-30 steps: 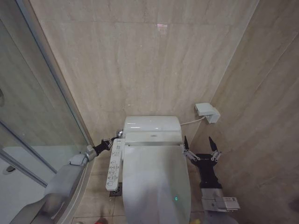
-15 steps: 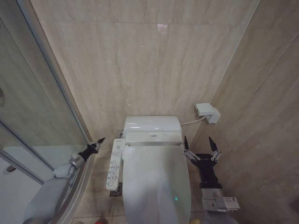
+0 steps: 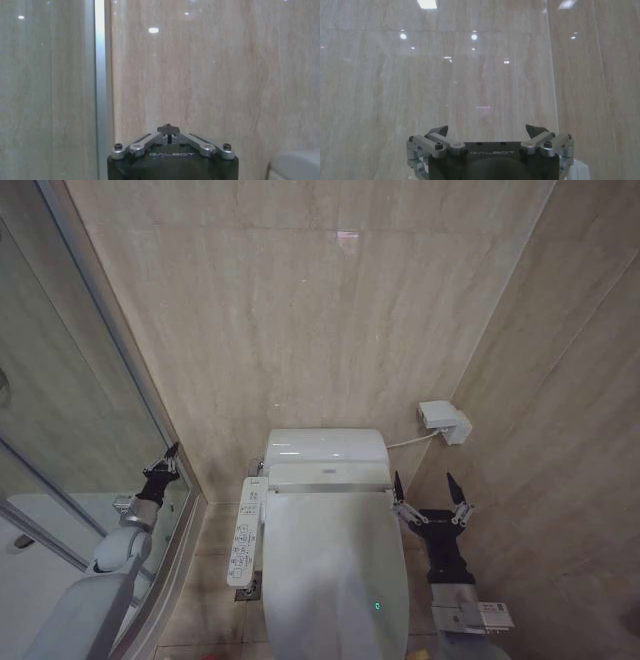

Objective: Open the toilet lid, clean the toilet bowl with a toilet brush, close the toilet lid, and flush.

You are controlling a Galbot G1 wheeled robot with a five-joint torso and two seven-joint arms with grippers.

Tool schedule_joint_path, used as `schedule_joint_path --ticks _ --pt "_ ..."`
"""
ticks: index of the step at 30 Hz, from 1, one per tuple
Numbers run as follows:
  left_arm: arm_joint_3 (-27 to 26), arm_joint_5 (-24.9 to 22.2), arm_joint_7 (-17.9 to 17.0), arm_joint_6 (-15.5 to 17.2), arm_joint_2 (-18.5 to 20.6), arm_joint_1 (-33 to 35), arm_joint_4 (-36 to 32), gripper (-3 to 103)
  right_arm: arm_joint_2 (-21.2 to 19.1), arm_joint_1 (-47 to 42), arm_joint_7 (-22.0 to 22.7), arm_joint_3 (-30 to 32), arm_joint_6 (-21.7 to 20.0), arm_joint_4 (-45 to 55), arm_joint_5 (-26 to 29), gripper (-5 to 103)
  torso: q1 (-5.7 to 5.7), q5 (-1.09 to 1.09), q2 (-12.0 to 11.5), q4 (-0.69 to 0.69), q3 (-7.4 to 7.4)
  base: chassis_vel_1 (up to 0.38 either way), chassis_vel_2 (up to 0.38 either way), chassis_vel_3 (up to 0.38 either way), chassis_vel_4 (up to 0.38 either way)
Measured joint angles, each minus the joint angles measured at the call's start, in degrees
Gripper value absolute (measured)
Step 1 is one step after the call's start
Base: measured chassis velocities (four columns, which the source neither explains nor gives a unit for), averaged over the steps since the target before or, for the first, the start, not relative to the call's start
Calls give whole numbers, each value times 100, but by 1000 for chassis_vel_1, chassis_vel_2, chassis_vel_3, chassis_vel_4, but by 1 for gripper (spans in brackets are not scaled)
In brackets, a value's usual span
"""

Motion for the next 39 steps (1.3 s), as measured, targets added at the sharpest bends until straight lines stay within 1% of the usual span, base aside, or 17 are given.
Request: schedule_joint_path --ticks 1,3,5,6,9,10,13,14,17,22,24,27,28,30,33,36,39 --pt "-39 0 -109 81 -69 102 -248 0 0 0 0 0 0 0 0 100 0 0 0 0 0 0 0 0 0" --pt "-59 8 -161 109 -110 156 -364 0 0 0 0 0 0 0 0 100 0 0 0 0 0 0 0 0 0" --pt "-84 45 -359 210 -222 319 -681 0 -1 0 0 1 0 0 0 100 0 0 0 0 0 0 0 0 0" --pt "-84 45 -359 210 -222 319 -681 0 -1 0 0 1 0 0 0 100 0 0 0 0 0 0 0 0 0" --pt "-86 78 -519 282 -321 599 -1069 0 0 0 0 0 0 0 0 100 0 -1 0 0 0 0 0 0 0" --pt "-86 78 -519 282 -321 599 -1069 0 0 0 0 0 0 0 0 100 0 -1 0 0 0 0 0 0 0" --pt "-78 106 -619 372 -376 979 -1512 0 0 1 0 1 0 0 0 100 0 -1 0 0 0 0 0 0 0" --pt "-78 106 -619 372 -376 979 -1512 0 0 1 0 1 0 0 0 100 0 -1 0 0 0 0 0 0 0" --pt "-65 172 -726 448 -392 1312 -1886 0 0 0 0 0 0 0 0 100 0 -2 0 1 0 0 0 0 0" --pt "-73 201 -797 484 -375 1534 -2165 0 0 0 0 0 0 0 0 100 0 -1 0 1 0 0 0 0 0" --pt "-73 140 -833 517 -329 1714 -2421 0 0 0 0 0 0 0 0 100 0 -1 0 1 0 0 0 0 0" --pt "-68 15 -820 532 -250 1854 -2607 0 -1 0 0 0 0 0 0 100 0 -1 0 1 0 0 0 0 0" --pt "-141 -44 -738 519 -140 2010 -2766 0 0 0 0 0 0 0 0 100 0 -1 0 0 0 0 0 0 0" --pt "-202 -45 -702 498 -95 2070 -2796 0 -1 0 0 1 0 0 0 100 0 -1 0 0 0 0 0 0 0" --pt "-439 -78 -641 452 48 2228 -2840 0 0 0 0 0 0 0 0 100 0 -1 0 1 0 0 0 0 0" --pt "-536 -91 -610 423 79 2256 -2827 0 0 0 0 0 0 0 0 100 0 -2 0 1 0 0 0 0 0" --pt "-853 -295 -288 345 149 2395 -2728 0 0 0 0 0 0 0 0 100 0 -2 0 0 0 0 0 0 0"
